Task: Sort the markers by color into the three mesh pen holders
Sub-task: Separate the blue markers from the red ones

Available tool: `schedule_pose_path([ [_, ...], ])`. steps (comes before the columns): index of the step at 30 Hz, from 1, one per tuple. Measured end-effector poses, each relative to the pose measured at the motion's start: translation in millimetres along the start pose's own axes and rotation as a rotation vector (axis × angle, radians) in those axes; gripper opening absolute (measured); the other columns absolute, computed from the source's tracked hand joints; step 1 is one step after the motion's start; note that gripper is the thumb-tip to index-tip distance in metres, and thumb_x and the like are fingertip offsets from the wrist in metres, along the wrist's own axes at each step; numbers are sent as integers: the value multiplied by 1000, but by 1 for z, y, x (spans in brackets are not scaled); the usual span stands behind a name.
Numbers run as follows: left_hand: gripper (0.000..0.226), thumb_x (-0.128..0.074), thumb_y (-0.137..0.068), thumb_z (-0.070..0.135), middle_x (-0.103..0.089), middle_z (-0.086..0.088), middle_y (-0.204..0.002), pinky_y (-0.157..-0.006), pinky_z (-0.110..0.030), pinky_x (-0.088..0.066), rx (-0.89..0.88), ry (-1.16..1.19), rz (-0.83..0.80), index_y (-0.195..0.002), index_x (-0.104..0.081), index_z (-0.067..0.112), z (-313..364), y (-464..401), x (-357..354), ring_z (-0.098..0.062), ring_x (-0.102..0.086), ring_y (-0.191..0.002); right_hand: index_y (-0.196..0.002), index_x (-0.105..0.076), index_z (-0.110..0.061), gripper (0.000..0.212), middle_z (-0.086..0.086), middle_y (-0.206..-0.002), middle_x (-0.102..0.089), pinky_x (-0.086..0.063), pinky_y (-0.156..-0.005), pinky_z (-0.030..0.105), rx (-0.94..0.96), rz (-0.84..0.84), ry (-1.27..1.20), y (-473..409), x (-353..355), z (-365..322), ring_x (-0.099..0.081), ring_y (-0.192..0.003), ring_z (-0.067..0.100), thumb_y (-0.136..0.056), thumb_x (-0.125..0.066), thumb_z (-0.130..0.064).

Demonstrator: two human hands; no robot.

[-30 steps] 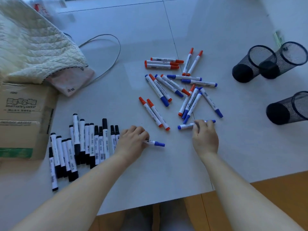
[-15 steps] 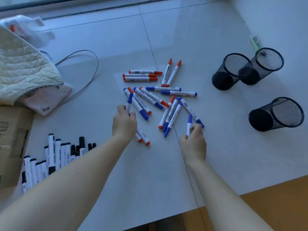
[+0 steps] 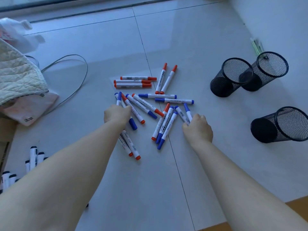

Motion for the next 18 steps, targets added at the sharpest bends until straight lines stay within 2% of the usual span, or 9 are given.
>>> schedule_pose_path([
  [3,34,-47,-84,44,-49,-5,-68,-46,-24,-37,2,5,22,-69,-46,13,0,-2,1,-21,-51,-56,-99,-51,-4,24,11,-99,-54,-34,-64,30,-40,10,-27,-1,-2,2,-49,-78,30,-83,-51,-21],
  [6,37,-46,-83,47,-48,-5,-67,-45,-25,-35,11,38,49,-67,-45,13,2,0,8,-20,-49,-54,-89,-44,-9,18,4,-80,-49,-39,-61,31,-129,-15,-169,3,-6,-2,-48,-70,28,-82,-51,-23],
  [8,36,-48,-83,46,-50,-7,-72,-50,-27,-39,-63,37,108,-78,-51,10,6,2,12,-24,-51,-60,-89,-42,-12,17,0,-72,-45,-46,-59,33,-192,-41,-317,8,-10,-9,-50,-66,25,-84,-51,-26],
  [11,26,-53,-85,36,-54,-9,-84,-62,-34,-49,-275,-34,81,-95,-52,12,15,7,8,-29,-53,-74,-87,-41,-14,18,0,-74,-48,-35,-52,28,-163,4,-347,19,-21,-23,-47,-62,21,-86,-51,-29],
  [14,31,-56,-87,42,-58,-7,-86,-56,-30,-43,-385,-62,66,-102,-53,16,25,13,1,-24,-53,-72,-88,-40,-14,26,2,-78,-51,-35,-58,29,-173,23,-368,25,-31,-32,-49,-68,25,-88,-52,-37],
  [16,38,-58,-86,48,-58,-5,-87,-50,-26,-36,-387,-76,60,-108,-53,18,30,15,-1,-21,-53,-72,-89,-37,-15,35,1,-78,-50,-35,-57,29,-173,29,-335,26,-35,-35,-49,-68,25,-87,-54,-45],
  [18,40,-60,-84,48,-58,-6,-89,-50,-26,-37,-357,-72,43,-112,-51,20,30,15,-4,-22,-53,-74,-88,-35,-17,41,0,-78,-49,-32,-54,27,-166,39,-288,25,-35,-37,-47,-67,24,-84,-56,-51],
])
Point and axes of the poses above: each hand's wrist, its own y-axis away from the middle knuckle, its own x-axis out of the back of the hand, z = x × y, the point moved 3 cm from there along -y, towards the middle knuckle
